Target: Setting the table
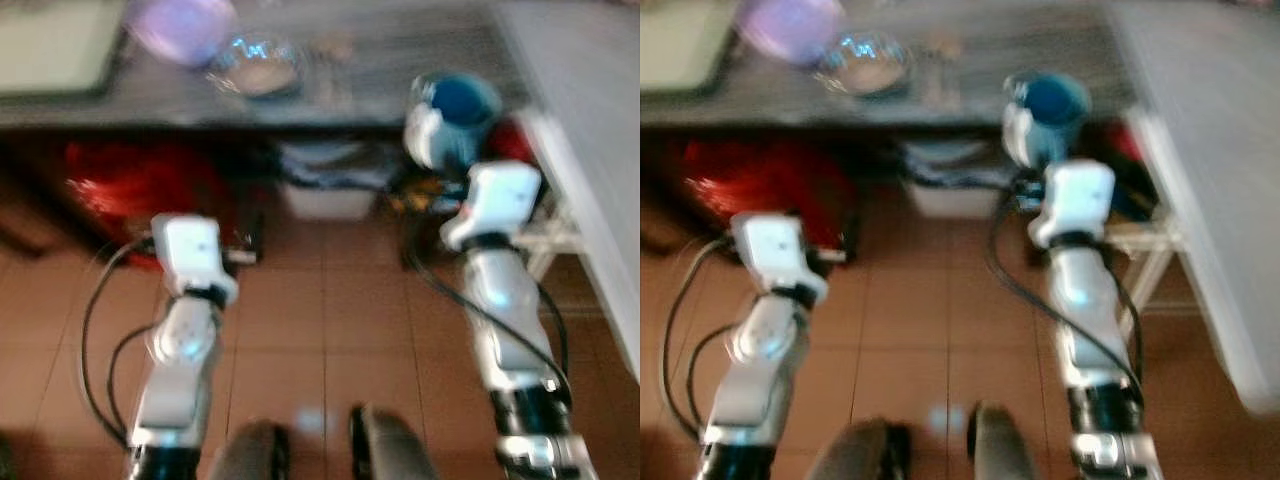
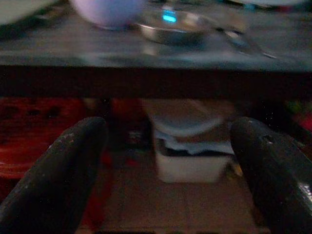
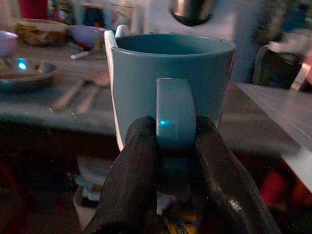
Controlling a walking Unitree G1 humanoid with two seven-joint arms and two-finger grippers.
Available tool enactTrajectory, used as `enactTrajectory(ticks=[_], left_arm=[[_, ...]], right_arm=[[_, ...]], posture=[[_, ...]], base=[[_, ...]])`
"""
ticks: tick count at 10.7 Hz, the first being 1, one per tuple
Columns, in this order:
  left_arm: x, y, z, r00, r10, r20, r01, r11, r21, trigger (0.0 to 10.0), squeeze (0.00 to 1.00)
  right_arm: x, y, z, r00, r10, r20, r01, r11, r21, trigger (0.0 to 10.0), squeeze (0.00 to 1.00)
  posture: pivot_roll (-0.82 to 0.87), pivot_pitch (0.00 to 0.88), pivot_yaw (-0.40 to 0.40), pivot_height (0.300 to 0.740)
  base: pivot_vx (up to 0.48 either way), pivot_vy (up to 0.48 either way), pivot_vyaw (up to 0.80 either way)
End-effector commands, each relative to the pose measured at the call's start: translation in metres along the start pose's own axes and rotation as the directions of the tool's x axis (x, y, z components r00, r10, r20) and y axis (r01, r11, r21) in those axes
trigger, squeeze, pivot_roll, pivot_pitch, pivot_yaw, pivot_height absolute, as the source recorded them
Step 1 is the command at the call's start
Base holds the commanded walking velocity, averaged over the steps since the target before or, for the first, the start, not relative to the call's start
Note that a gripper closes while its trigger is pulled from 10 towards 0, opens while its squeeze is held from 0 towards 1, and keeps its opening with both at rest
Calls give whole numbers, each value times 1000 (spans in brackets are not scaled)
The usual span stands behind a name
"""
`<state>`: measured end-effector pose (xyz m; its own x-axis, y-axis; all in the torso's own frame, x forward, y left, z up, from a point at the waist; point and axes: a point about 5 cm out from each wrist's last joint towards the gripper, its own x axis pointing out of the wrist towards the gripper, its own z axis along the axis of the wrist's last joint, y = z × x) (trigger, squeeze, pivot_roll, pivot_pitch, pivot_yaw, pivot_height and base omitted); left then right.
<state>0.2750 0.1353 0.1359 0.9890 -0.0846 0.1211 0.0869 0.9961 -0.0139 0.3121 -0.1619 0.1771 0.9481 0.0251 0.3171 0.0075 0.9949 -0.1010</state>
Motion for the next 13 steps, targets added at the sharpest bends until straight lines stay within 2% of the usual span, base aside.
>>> enactTrajectory(ticks=[1, 5, 9, 11, 13], left_arm=[[-2, 8, 0, 1000, 15, -2, -15, 1000, 22, 10000, 0], [0, 8, 4, 1000, 16, 19, -16, 1000, 12, 10000, 0], [-2, 9, 8, 999, 17, 47, -17, 1000, 0, 10000, 0], [-4, 9, 6, 999, 13, 41, -14, 1000, 14, 10000, 0], [-5, 10, 6, 999, 4, 45, -5, 1000, 17, 10000, 0]], right_arm=[[1, 8, 7, 999, 23, 32, -24, 1000, 16, 10000, 0], [3, 8, 8, 999, 15, 40, -16, 1000, 11, 10000, 0], [5, 4, 12, 998, -21, 64, 22, 1000, -11, 10000, 0], [13, -7, 17, 996, -23, 84, 27, 999, -46, 10000, 0], [17, -11, 19, 995, -33, 94, 39, 998, -58, 10000, 0]], posture=[[-34, 226, 4, 740], [-31, 220, 7, 740], [-29, 215, 7, 740], [-28, 216, 6, 740], [-28, 215, 2, 740]], base=[[480, 0, 481], [480, 0, 108], [0, 0, 0], [0, 0, 0], [349, 0, 659]])
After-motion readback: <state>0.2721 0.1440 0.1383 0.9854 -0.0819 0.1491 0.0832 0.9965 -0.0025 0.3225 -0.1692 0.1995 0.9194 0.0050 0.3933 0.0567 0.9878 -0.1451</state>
